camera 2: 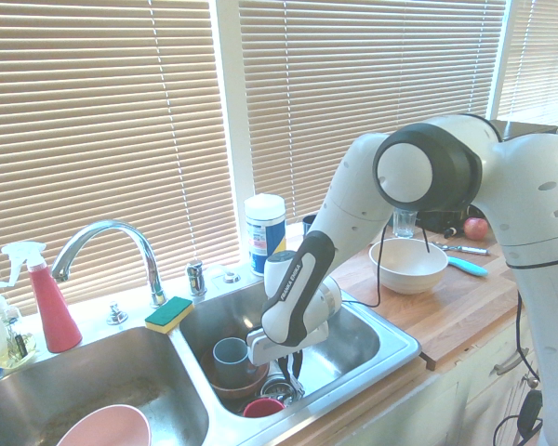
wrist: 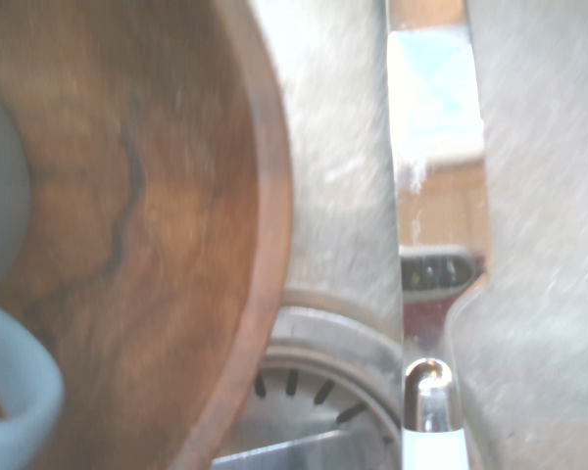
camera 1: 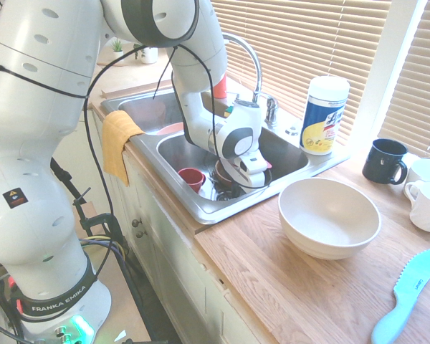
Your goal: Put the knife into the sink
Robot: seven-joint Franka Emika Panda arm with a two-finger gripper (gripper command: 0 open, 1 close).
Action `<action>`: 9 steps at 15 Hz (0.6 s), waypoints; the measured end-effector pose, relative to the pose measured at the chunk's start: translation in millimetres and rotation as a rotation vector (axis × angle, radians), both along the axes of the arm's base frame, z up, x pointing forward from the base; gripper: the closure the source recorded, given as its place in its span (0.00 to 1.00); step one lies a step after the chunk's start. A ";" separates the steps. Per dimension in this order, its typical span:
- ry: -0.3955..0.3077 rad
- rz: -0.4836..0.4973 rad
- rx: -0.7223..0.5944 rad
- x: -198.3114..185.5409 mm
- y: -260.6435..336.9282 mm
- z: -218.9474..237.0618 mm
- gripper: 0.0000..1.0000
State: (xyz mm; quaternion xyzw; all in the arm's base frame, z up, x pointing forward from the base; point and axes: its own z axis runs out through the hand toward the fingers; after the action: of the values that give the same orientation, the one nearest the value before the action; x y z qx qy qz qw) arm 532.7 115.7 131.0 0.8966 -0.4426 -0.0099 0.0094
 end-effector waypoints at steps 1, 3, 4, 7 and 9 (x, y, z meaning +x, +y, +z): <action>0.005 0.000 -0.001 -0.9 0.1 -2.9 0.00; 0.007 -0.002 0.001 -1.1 0.6 -4.5 0.00; 0.007 -0.003 0.001 -1.2 1.0 -4.6 0.00; 0.006 -0.001 -0.001 -2.1 5.0 -4.8 0.00; -0.001 0.001 -0.001 -1.4 8.3 -1.3 0.00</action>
State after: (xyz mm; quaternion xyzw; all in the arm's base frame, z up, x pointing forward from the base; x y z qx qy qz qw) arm 531.3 124.0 129.7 0.8969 -0.4421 -0.0092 0.0096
